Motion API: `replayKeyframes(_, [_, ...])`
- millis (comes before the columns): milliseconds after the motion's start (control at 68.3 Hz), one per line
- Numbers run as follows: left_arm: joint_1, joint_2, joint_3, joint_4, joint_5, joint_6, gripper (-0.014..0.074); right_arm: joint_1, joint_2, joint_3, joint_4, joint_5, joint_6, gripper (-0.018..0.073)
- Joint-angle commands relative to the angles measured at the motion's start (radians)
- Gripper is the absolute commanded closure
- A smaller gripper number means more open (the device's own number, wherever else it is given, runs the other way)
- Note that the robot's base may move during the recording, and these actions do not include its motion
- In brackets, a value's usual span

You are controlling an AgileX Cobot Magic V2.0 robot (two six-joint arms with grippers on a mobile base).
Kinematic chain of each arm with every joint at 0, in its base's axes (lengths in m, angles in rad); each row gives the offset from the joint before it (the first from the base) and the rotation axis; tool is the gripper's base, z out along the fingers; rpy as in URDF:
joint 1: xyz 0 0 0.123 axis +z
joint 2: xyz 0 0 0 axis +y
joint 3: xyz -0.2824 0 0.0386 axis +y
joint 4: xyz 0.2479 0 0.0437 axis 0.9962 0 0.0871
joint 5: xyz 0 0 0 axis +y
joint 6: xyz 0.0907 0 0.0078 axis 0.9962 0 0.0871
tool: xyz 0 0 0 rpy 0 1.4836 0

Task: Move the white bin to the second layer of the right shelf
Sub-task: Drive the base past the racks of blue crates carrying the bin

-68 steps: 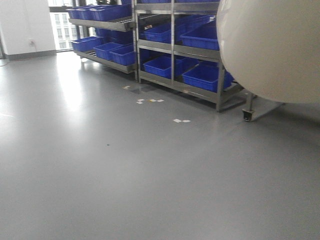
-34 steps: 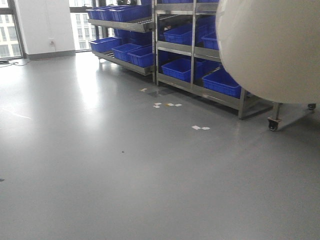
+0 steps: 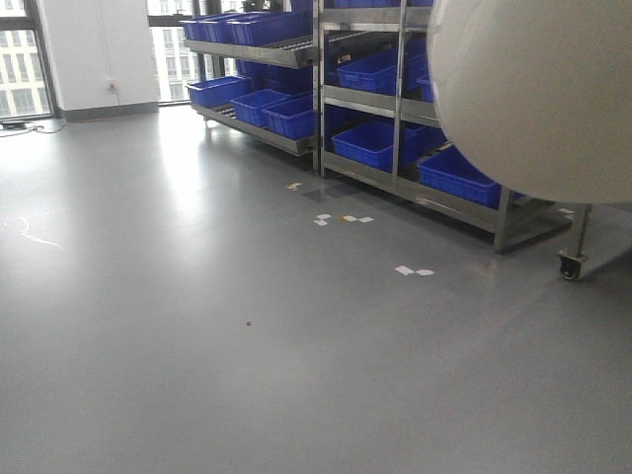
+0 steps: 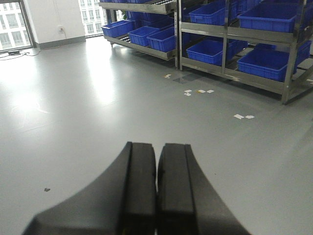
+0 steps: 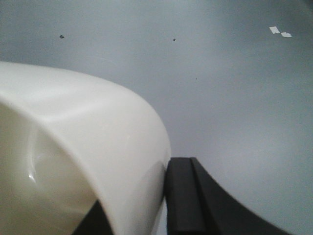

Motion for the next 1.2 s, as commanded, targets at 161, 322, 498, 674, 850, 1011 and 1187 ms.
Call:
replayKeyframes(161, [-0.006,-0.014,0.037,0.0,-0.085,-0.003,0.0512,-0.004,-0.007,-0.03,-0.006,-0.087,0.0,0.0503])
replayKeyframes(322, [-0.006,-0.014,0.037,0.0,-0.085,-0.003,0.0512,-0.004,-0.007,-0.03,-0.006,-0.087,0.0,0.0503])
replayKeyframes(498, [-0.006,-0.014,0.037,0.0,-0.085,-0.003,0.0512,-0.004,-0.007,-0.03,-0.006,-0.087,0.0,0.0503])
replayKeyframes(674, [-0.006,-0.014,0.037,0.0,-0.085,-0.003,0.0512,-0.004,-0.007,-0.03,-0.006,-0.087,0.0,0.0503])
replayKeyframes(850, [-0.006,-0.014,0.037,0.0,-0.085,-0.003,0.0512,-0.004,-0.007,-0.03,-0.006,-0.087,0.0,0.0503])
replayKeyframes(1011, [-0.006,-0.014,0.037,0.0,-0.085,-0.003,0.0512,-0.004,-0.007,-0.03,-0.006,-0.087,0.0,0.0503])
replayKeyframes(1187, [-0.006,-0.014,0.037,0.0,-0.085,-0.003,0.0512,-0.004,-0.007,-0.03,-0.006,-0.087,0.0,0.0503])
